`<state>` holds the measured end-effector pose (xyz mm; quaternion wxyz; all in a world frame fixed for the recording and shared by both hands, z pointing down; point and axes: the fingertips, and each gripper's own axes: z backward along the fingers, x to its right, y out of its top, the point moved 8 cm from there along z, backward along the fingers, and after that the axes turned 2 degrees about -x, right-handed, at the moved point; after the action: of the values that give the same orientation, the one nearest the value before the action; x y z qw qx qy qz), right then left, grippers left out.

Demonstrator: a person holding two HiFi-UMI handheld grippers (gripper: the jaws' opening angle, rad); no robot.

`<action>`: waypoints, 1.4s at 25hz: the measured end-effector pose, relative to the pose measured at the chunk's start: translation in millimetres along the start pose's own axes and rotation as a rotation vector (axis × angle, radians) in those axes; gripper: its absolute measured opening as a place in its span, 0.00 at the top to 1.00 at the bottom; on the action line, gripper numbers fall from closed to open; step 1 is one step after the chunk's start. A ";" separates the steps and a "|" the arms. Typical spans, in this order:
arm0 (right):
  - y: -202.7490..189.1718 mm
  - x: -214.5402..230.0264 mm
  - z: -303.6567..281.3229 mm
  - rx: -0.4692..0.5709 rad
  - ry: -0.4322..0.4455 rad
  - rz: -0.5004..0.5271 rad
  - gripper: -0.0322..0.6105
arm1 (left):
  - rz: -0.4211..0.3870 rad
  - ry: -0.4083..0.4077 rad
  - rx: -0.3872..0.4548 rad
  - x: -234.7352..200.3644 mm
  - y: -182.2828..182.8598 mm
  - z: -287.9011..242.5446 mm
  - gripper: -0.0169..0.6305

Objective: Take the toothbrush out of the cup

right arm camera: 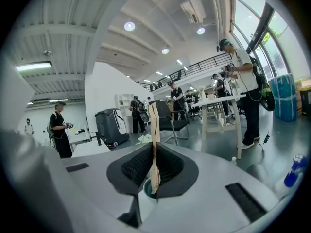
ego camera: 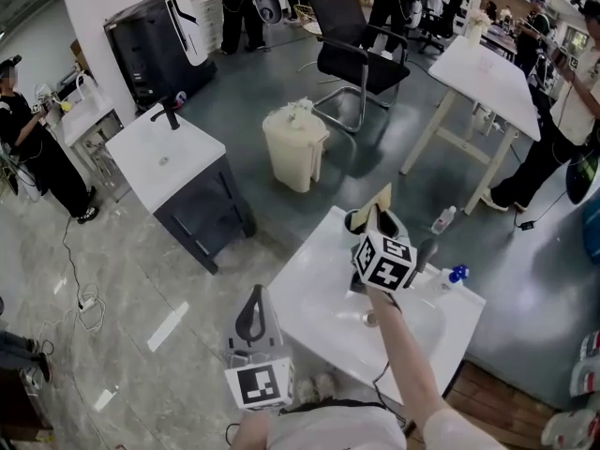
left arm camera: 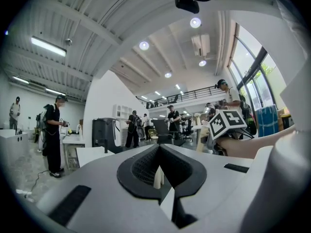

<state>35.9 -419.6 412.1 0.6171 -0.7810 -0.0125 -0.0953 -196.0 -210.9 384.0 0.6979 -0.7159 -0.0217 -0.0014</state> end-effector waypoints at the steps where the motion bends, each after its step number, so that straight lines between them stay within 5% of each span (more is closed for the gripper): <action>1: 8.0 -3.0 6.2 0.022 0.007 0.011 0.92 | 0.005 -0.002 0.006 0.4 1.8 0.9 0.95; 9: 60.8 -24.8 74.9 0.246 0.059 0.170 0.92 | -0.022 -0.018 0.113 11.6 36.0 18.1 0.95; 18: 69.3 -55.1 169.2 0.461 0.150 0.260 0.92 | -0.032 -0.005 0.172 14.1 55.8 43.1 0.95; 27: 45.6 -71.6 233.9 0.544 0.181 0.317 0.92 | 0.016 0.014 0.218 10.1 68.7 62.8 0.95; 35: 20.5 -58.4 249.6 0.474 0.199 0.318 0.92 | 0.013 0.034 0.199 10.5 63.5 70.3 0.95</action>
<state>14.7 -177.6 327.8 0.7875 -0.5943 0.1487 -0.0680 -185.4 -142.0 319.1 0.7657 -0.6431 -0.0054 -0.0069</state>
